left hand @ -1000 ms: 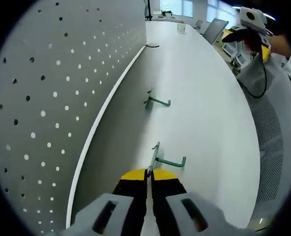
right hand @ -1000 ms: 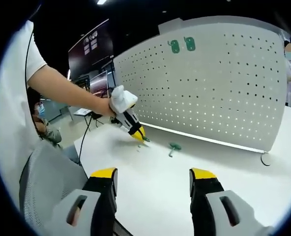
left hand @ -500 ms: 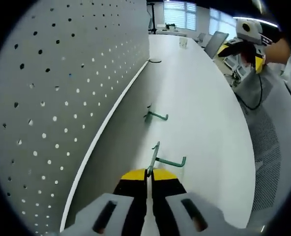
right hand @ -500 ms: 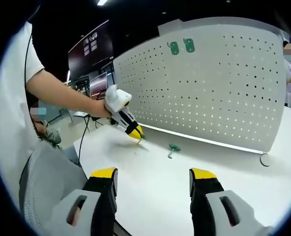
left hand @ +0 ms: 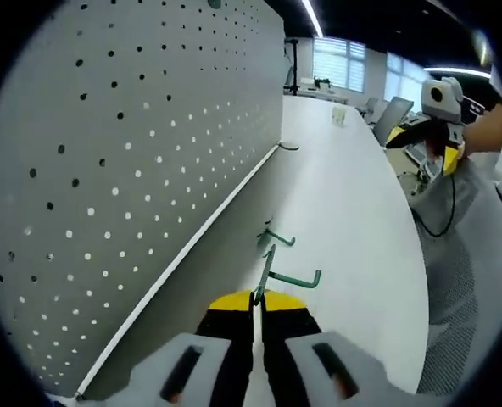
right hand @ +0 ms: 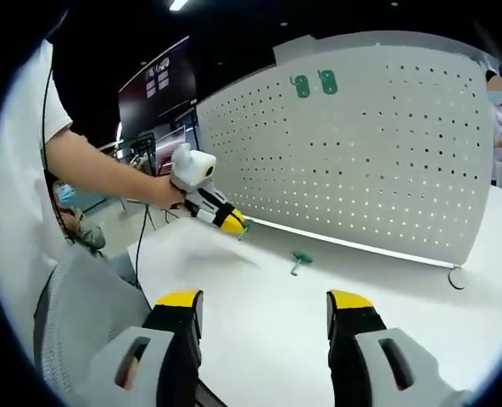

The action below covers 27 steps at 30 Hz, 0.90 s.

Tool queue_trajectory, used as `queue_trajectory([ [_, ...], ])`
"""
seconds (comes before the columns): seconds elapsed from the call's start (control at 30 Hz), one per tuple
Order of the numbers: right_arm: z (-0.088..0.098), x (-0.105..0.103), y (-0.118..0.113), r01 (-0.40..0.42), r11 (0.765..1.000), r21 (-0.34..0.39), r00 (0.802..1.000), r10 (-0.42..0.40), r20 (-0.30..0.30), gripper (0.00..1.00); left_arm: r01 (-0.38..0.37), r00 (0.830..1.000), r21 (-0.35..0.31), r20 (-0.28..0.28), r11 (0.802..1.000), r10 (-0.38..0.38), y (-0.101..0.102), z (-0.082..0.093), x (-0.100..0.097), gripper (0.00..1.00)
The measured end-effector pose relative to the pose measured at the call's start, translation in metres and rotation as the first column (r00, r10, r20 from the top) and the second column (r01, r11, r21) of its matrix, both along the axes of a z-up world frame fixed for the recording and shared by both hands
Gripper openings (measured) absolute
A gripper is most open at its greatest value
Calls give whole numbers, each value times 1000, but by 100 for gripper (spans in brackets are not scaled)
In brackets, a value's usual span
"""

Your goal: Insert the hook assembly into the mounting plate slot until the hook locks in place.

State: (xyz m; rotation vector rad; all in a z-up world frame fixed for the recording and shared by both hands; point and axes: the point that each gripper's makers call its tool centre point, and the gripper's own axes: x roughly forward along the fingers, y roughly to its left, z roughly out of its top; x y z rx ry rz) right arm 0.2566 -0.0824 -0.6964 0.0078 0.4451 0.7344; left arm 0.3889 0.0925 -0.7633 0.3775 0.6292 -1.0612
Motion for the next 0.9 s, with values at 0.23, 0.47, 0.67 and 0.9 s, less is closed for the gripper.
queue_trajectory([
  [0.23,1,0,0,1,1000,5,1000,-1,4,57,-26,999,-34,21,999,27,2,7,-6,1],
  [0.47,0,1,1,-4,1000,6,1000,4,5,57,-64,996,-99,51,993,69,0,25,-10,1],
  [0.67,1,1,0,-1,1000,9,1000,1,10,57,-111,988,-185,87,976,128,-2,53,-9,1],
  [0.9,3,0,1,-4,1000,9,1000,4,16,57,-122,979,-234,135,965,156,-5,76,-16,1],
])
